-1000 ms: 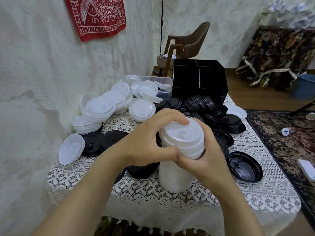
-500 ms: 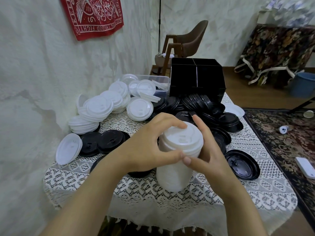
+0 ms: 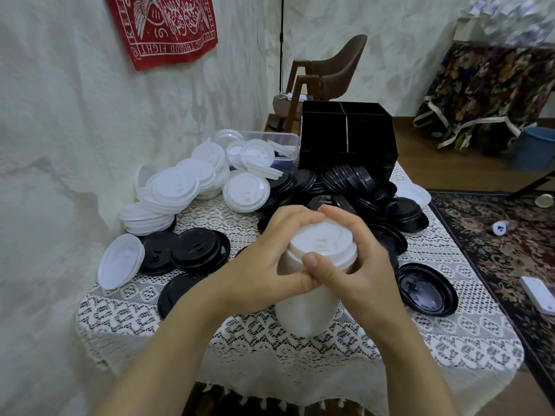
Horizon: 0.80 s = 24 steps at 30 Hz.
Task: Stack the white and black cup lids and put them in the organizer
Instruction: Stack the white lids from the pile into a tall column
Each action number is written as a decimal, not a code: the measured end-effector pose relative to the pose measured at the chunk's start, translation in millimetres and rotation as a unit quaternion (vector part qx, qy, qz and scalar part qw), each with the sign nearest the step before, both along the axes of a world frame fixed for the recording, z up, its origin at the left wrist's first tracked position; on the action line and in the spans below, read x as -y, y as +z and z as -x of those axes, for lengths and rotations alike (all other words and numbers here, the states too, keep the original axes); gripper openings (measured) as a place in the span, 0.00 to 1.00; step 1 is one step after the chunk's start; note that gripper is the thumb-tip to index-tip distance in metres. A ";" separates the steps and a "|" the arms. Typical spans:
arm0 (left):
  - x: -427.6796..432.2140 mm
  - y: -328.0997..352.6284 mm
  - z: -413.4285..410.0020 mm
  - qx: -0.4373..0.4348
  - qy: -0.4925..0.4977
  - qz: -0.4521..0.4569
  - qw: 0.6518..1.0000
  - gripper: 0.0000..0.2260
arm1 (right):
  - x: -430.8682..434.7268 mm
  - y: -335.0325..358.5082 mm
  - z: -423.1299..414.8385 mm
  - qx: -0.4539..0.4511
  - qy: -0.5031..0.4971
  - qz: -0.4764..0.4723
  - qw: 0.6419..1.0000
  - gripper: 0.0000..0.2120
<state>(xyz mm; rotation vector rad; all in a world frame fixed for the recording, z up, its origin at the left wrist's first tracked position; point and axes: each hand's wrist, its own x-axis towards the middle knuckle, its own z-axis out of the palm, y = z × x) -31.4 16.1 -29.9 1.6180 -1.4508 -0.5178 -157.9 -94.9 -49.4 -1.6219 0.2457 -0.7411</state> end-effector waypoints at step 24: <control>55.3 -26.8 -143.6 0.331 0.247 -0.206 0.887 0.36 | -0.9 0.2 -1.1 -0.023 -0.022 0.012 0.999 0.32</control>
